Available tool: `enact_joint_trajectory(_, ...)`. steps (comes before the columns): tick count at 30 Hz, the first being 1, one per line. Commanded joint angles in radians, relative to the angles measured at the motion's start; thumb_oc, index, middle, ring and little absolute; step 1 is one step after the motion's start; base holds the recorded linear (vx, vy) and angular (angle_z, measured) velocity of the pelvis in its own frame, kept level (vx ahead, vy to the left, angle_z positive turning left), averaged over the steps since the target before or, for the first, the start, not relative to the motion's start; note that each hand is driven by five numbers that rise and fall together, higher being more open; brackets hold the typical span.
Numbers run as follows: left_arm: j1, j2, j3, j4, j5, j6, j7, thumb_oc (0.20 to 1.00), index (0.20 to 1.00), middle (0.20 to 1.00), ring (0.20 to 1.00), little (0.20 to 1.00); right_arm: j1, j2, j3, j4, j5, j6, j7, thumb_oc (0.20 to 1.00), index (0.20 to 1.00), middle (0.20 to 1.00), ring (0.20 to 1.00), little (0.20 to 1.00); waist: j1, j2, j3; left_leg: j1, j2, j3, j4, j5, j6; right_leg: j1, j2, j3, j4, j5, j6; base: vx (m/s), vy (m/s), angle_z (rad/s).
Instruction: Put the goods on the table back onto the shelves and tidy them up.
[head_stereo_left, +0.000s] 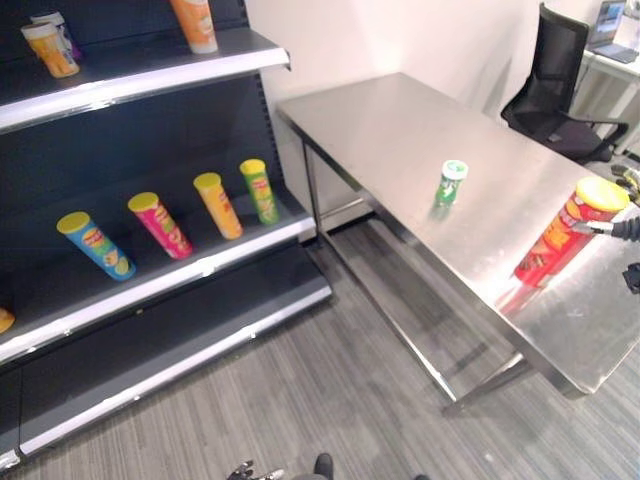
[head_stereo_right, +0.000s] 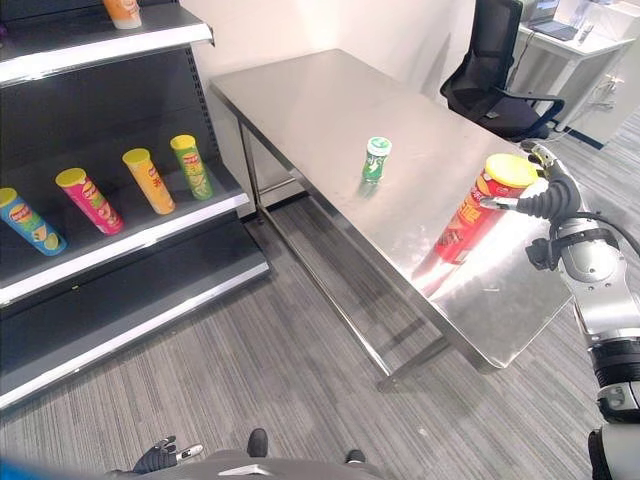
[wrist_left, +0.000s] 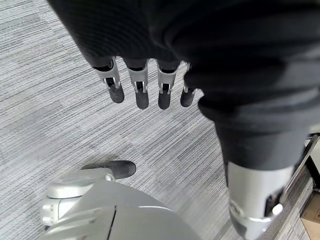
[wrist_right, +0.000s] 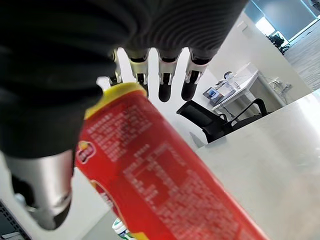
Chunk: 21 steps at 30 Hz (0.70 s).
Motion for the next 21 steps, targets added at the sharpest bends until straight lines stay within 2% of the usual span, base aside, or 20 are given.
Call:
enact_joint_trajectory(1, -0.043, 0.022, -0.043, 0.011, -0.048, -0.021, 0.011, 1.000, 1.000, 1.000, 1.000, 1.000, -0.112, -0.081, 0.055, 0.028, 0.006, -0.038, -0.029, 1.000, 1.000, 1.000, 1.000, 1.000, 0.052, -0.002, -0.016, 0.024, 0.057, 0.032, 0.013, -0.079, -0.075, 0.061, -0.027, -0.050, 0.017, -0.060, 0.043, 0.00, 0.000, 0.00)
enact_joint_trajectory(21, -0.030, 0.021, -0.043, 0.006, -0.061, -0.018, 0.017, 1.000, 1.000, 1.000, 1.000, 1.000, -0.142, -0.090, 0.119, 0.063, -0.017, -0.021, -0.016, 1.000, 1.000, 1.000, 1.000, 1.000, 0.059, -0.009, -0.014, 0.030, 0.059, 0.022, 0.013, -0.080, -0.075, 0.071, -0.023, -0.058, 0.017, -0.067, 0.039, 0.00, 0.000, 0.00)
